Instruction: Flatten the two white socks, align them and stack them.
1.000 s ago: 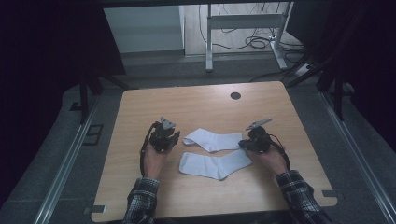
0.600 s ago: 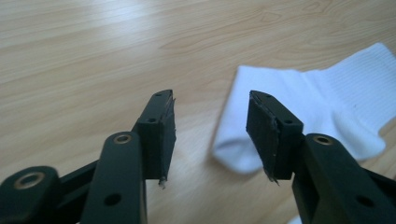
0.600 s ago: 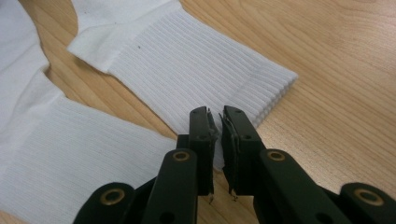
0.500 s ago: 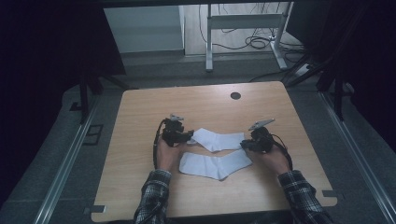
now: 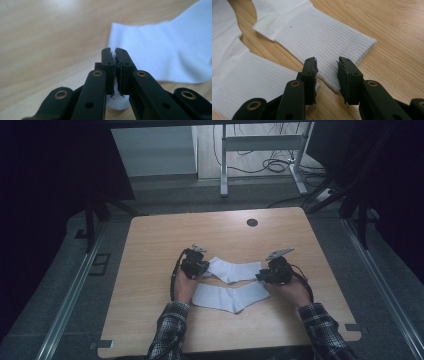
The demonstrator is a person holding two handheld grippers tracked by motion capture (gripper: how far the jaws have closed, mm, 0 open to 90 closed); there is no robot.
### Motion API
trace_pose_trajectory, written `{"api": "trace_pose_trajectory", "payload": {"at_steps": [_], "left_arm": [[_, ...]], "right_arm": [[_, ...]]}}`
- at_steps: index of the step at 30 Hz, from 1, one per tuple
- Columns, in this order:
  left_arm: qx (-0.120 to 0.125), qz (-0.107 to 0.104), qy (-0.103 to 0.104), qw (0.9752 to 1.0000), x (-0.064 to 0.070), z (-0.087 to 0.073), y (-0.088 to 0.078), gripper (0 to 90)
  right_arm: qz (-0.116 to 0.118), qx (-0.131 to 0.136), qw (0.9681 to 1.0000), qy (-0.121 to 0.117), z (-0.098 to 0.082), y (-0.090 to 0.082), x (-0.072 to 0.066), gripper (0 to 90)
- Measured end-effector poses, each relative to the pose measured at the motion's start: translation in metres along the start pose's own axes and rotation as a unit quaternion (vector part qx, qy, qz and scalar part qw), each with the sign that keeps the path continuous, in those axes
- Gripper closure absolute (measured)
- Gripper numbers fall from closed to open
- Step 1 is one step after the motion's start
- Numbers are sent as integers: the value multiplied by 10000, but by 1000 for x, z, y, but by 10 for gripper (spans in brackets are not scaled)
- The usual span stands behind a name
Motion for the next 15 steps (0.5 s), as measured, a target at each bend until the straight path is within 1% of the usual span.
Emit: {"api": "trace_pose_trajectory", "payload": {"at_steps": [2,3,4,5,6,8,9,12,14,15], "left_arm": [[145,-9,43,9999,2,9,-10,866],[261,-4,81,9996,5,13,-15,866],[350,-29,139,9993,9,17,-20,865],[375,-48,189,9991,11,19,-22,863],[426,-92,299,9986,18,21,-24,861],[432,-109,521,9976,29,23,-25,858],[417,-163,616,9971,35,23,-24,858],[283,-373,810,9956,52,20,-17,855],[210,-456,920,9945,62,16,-11,853],[188,-538,927,9941,67,14,-8,850]], "right_arm": [[-9,-2,10000,9,0,0,0,659],[-12,-7,10000,3,0,0,0,658],[-5,-3,10000,-5,0,0,0,654],[-8,-4,10000,-11,0,0,0,653],[-8,-4,10000,-10,0,0,0,652],[-2,0,10000,4,0,0,0,642],[-9,3,10000,4,0,0,0,641],[-2,5,10000,9,0,0,0,638],[1,6,10000,20,0,0,0,635],[7,8,10000,17,0,0,0,634]]}}
Point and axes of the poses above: each handheld gripper's, and its own axes: y roughly forward along the jaws, z roughly out of its top, x roughly to its right, the point moved 4 cm from there along y, roughly forward along the jaws, and after that the axes turned 10 degrees about z, right-handed, at the moved point
